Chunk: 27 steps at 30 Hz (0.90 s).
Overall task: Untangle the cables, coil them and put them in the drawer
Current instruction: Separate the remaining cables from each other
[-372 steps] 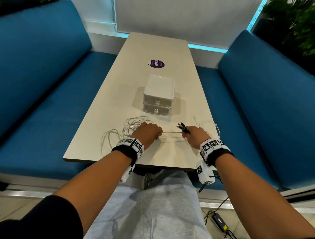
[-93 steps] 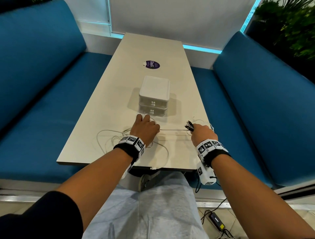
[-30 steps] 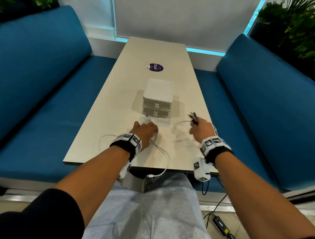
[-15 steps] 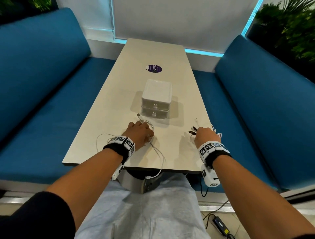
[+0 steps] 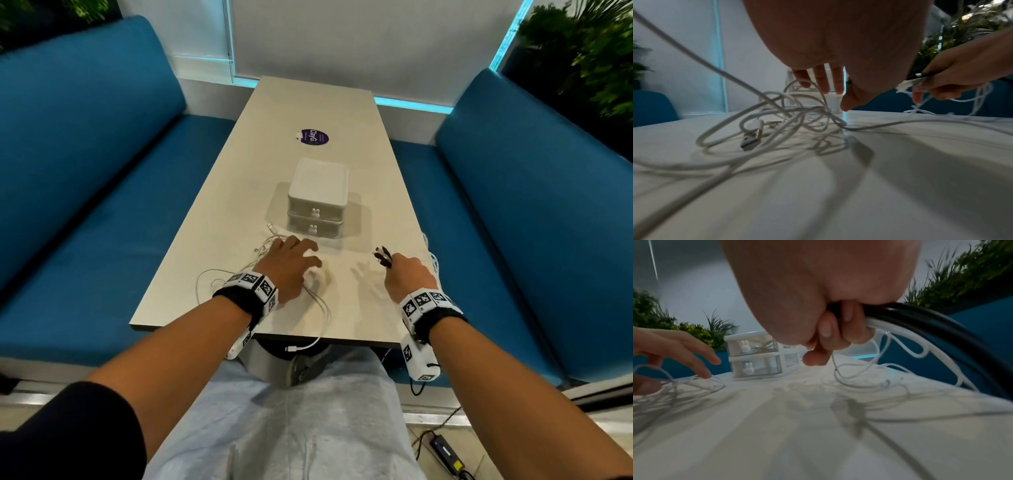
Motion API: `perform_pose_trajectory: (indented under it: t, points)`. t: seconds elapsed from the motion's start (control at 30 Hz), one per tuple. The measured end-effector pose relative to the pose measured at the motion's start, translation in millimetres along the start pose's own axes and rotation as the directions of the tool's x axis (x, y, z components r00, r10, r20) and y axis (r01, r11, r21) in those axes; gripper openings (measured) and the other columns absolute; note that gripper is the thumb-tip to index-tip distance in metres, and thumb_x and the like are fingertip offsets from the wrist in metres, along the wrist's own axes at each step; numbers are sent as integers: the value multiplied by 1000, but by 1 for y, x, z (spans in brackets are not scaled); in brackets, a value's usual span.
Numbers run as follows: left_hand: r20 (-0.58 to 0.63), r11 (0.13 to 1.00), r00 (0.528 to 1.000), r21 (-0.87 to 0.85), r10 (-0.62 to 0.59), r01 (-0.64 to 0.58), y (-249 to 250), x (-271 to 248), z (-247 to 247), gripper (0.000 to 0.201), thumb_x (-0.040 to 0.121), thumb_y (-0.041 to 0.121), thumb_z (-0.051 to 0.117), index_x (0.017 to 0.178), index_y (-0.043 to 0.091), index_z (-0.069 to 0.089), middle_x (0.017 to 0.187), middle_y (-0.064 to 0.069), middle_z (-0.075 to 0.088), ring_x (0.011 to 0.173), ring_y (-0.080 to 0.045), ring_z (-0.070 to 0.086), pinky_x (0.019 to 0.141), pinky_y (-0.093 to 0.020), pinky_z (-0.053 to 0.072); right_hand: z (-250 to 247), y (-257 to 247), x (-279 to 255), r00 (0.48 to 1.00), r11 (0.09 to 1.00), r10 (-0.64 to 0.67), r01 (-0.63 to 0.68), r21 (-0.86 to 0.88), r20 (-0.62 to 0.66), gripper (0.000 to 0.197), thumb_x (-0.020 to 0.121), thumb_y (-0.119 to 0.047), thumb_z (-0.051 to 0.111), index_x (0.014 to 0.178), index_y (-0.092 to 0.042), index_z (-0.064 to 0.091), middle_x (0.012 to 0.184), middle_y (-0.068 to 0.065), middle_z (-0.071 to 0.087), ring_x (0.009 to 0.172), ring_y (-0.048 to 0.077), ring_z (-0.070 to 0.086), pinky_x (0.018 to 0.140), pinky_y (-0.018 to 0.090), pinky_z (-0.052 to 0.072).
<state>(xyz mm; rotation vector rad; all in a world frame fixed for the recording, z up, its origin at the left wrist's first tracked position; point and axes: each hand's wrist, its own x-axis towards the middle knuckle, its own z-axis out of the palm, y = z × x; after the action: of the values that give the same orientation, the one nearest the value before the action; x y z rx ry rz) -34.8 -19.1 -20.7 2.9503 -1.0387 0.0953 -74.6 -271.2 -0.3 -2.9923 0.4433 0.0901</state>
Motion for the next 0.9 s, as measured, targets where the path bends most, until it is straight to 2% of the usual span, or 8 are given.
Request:
perform_pose_trajectory:
  t: [0.27, 0.43, 0.53, 0.63, 0.7, 0.77, 0.83, 0.9]
  points:
    - [27, 967, 969, 62, 247, -249, 34, -11, -1, 43, 79, 36, 50, 119, 41, 64, 139, 8, 48, 130, -23, 38, 109, -50, 20, 19, -9, -6, 988, 994, -75, 62, 95, 134, 30, 100, -31, 40, 112, -10, 56, 107, 15, 63, 93, 34, 62, 78, 39, 52]
    - [65, 955, 953, -31, 295, -294, 39, -6, 7, 19, 94, 39, 53, 103, 29, 68, 115, 6, 58, 106, -21, 52, 89, -38, 34, 19, -10, -9, 985, 986, -89, 66, 154, 148, 31, 100, -33, 42, 111, -8, 57, 106, 17, 63, 94, 35, 62, 75, 36, 49]
    - [90, 973, 969, -43, 231, -228, 37, -2, 5, 29, 100, 41, 45, 106, 22, 66, 107, 1, 62, 100, -23, 53, 85, -39, 37, 19, -11, -9, 984, 978, -96, 65, 201, 153, 29, 99, -31, 44, 110, -9, 58, 105, 16, 64, 90, 33, 61, 72, 35, 47]
    - [114, 977, 992, -211, 56, -31, 38, -1, -3, 26, 103, 27, 40, 104, 12, 62, 104, -8, 63, 96, -29, 59, 83, -39, 43, 19, -12, -9, 983, 967, -95, 53, 249, 157, 26, 98, -28, 45, 108, -9, 59, 104, 16, 64, 81, 29, 55, 69, 33, 44]
    - [140, 938, 988, -327, -69, 112, 35, 3, -1, 21, 96, 5, 43, 111, 7, 57, 112, -13, 59, 101, -33, 59, 86, -42, 46, 17, -13, -11, 985, 957, -94, 51, 284, 142, 25, 98, -26, 45, 108, -8, 60, 104, 17, 64, 78, 28, 52, 68, 31, 41]
    - [162, 890, 975, -408, -151, 206, 33, 7, 2, 39, 88, -8, 43, 123, 8, 51, 120, -11, 53, 104, -32, 57, 88, -41, 46, 16, -13, -13, 989, 946, -93, 52, 319, 116, 27, 99, -26, 44, 109, -7, 60, 104, 17, 64, 77, 27, 50, 68, 30, 38]
    - [186, 819, 958, -500, -217, 282, 33, 10, 1, 48, 84, -11, 42, 126, 11, 43, 114, -8, 54, 97, -29, 56, 80, -36, 44, 15, -14, -14, 991, 938, -89, 50, 343, 99, 28, 99, -26, 43, 110, -6, 60, 103, 17, 64, 76, 26, 50, 67, 29, 37]
    - [202, 773, 951, -554, -234, 308, 36, 11, 1, 33, 90, -3, 39, 119, 12, 40, 100, -12, 59, 84, -29, 56, 71, -36, 43, 15, -14, -13, 991, 930, -81, 36, 367, 109, 29, 99, -25, 42, 110, -5, 60, 104, 17, 64, 79, 28, 52, 68, 30, 39]
